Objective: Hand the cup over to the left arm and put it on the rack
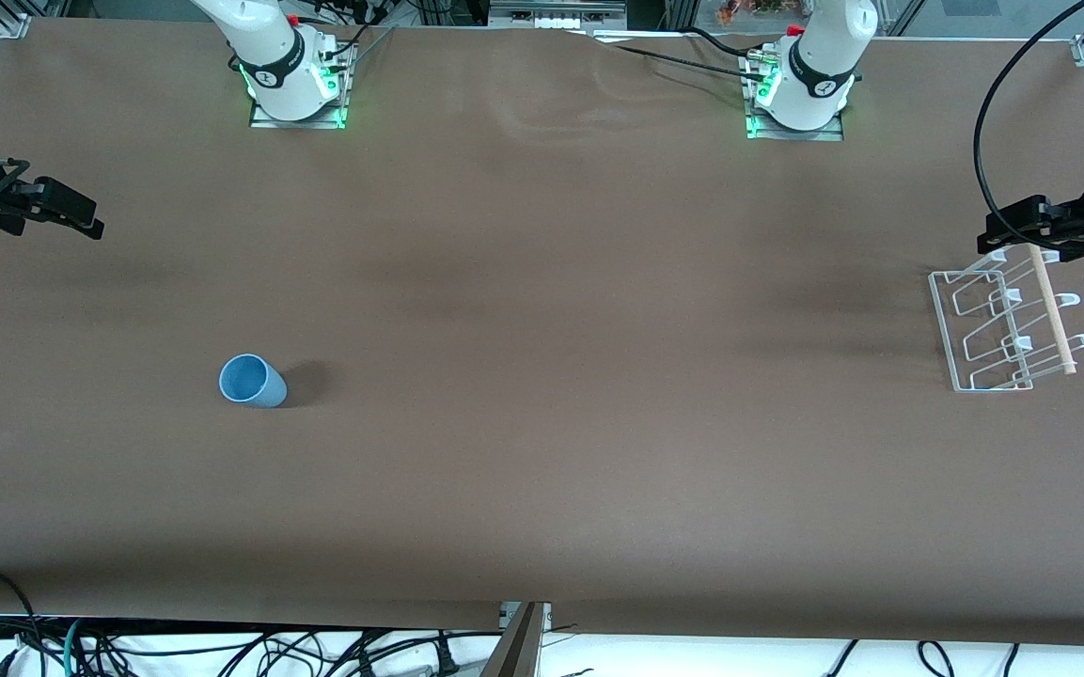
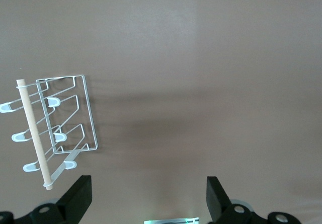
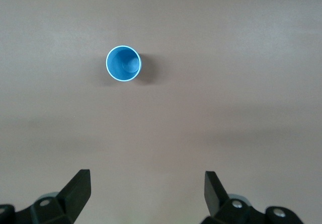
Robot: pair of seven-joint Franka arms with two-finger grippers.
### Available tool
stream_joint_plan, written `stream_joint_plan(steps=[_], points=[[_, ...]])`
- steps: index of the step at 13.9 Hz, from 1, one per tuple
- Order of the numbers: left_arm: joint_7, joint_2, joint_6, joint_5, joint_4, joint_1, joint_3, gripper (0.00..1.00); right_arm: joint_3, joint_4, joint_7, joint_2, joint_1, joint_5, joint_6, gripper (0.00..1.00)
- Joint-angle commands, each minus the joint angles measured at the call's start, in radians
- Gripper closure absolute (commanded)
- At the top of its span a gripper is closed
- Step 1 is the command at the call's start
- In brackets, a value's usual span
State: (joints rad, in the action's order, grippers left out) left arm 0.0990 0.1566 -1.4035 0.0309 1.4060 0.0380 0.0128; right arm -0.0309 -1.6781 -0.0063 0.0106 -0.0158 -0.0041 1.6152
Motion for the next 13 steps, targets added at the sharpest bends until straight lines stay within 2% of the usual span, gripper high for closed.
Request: stream_joint_plan(steps=[1, 7, 10, 13], points=[[-0.007, 0.020, 0.014, -0.036, -0.039, -0.007, 0.001, 0.00, 0.005, -0.012, 0.003, 0.015, -0.013, 0.016, -0.005, 0.00], [-0.007, 0.020, 0.014, -0.036, -0.039, -0.007, 0.001, 0.00, 0.006, -0.012, -0.006, 0.015, -0.013, 0.010, -0.008, 0.00], [-0.007, 0.020, 0.014, -0.036, -0.039, -0.006, 0.003, 0.00, 0.009, -0.006, -0.003, 0.000, -0.010, 0.019, -0.102, 0.00], [-0.007, 0.020, 0.014, -0.036, -0.039, -0.004, 0.003, 0.00, 0.011, 0.009, -0.011, -0.020, -0.010, 0.019, -0.115, 0.00]])
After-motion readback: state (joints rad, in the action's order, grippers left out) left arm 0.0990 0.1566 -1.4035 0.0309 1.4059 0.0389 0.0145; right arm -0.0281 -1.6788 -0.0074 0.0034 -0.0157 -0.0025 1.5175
